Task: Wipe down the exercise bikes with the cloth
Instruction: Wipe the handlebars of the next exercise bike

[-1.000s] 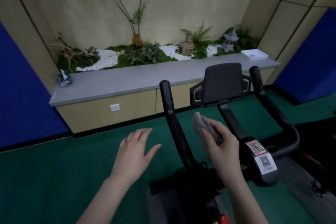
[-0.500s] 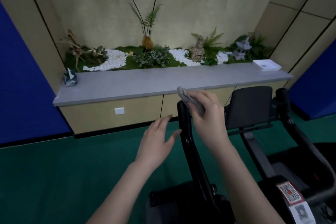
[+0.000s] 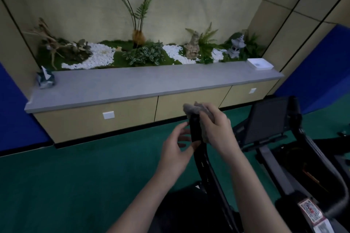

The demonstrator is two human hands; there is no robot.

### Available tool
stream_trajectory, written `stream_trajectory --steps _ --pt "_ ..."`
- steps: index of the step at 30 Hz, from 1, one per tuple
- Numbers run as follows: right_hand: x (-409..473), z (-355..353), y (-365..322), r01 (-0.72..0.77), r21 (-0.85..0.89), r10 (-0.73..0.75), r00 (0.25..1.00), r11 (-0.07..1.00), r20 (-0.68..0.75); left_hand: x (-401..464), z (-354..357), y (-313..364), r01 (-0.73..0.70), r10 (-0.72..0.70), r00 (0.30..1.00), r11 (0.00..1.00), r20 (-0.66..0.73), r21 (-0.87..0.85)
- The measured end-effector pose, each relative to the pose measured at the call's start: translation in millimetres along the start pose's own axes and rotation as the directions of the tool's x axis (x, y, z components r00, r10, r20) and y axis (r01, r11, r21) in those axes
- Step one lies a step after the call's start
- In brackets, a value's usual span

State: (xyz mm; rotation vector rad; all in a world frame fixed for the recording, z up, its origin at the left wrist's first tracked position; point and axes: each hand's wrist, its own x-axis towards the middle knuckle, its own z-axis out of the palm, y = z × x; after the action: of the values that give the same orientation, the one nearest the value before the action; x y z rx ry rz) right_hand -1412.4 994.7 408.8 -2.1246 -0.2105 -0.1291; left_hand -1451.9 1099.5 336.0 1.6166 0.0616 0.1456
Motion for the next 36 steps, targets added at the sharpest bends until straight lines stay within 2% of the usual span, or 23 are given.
stream_trajectory --steps 3,7,9,11,13,16,22,26,31,33,36 --pt "-5 12 12 -0.164 0.131 0.176 0.981 0.978 -0.081 0 -2 -4 0.012 -0.010 1.000 0.997 0.023 -0.073" --pt "9 6 2 -0.359 0.421 0.358 0.930 0.833 0.083 -1 -5 -3 0.022 -0.014 0.998 0.990 0.060 -0.142" --pt "8 4 1 -0.380 0.453 0.369 0.922 0.807 0.117 -2 -5 -3 0.029 -0.019 0.998 0.985 0.058 -0.170" --pt "-4 8 8 -0.337 0.378 0.337 0.939 0.863 0.068 -4 -4 -6 0.020 -0.014 0.999 0.982 0.035 -0.189" --pt "-23 12 20 -0.313 0.205 0.324 0.946 0.927 -0.023 -5 -3 -10 0.010 -0.008 1.000 0.979 0.008 -0.205" --pt "-37 14 24 -0.270 0.047 0.274 0.951 0.962 -0.141 -5 -1 -14 0.027 -0.025 1.000 0.971 0.011 -0.238" --pt "-47 14 24 -0.232 0.006 0.229 0.955 0.973 -0.188 -6 0 -17 0.062 -0.048 0.997 0.965 0.063 -0.255" --pt "-67 7 24 -0.170 -0.109 0.142 0.964 0.980 -0.224 -6 -1 -15 0.083 -0.066 0.995 0.964 0.078 -0.251" --pt "-66 1 7 0.027 -0.174 -0.092 0.923 0.984 -0.375 -12 1 -10 0.104 -0.095 0.994 0.963 0.049 -0.248" --pt "-51 -6 4 0.152 -0.167 -0.203 0.916 0.974 -0.346 -14 2 -6 0.109 -0.103 0.994 0.970 0.038 -0.219" --pt "-26 -11 6 0.408 -0.177 -0.431 0.894 0.896 -0.123 -21 5 -3 0.149 -0.153 0.988 0.966 -0.002 -0.213"
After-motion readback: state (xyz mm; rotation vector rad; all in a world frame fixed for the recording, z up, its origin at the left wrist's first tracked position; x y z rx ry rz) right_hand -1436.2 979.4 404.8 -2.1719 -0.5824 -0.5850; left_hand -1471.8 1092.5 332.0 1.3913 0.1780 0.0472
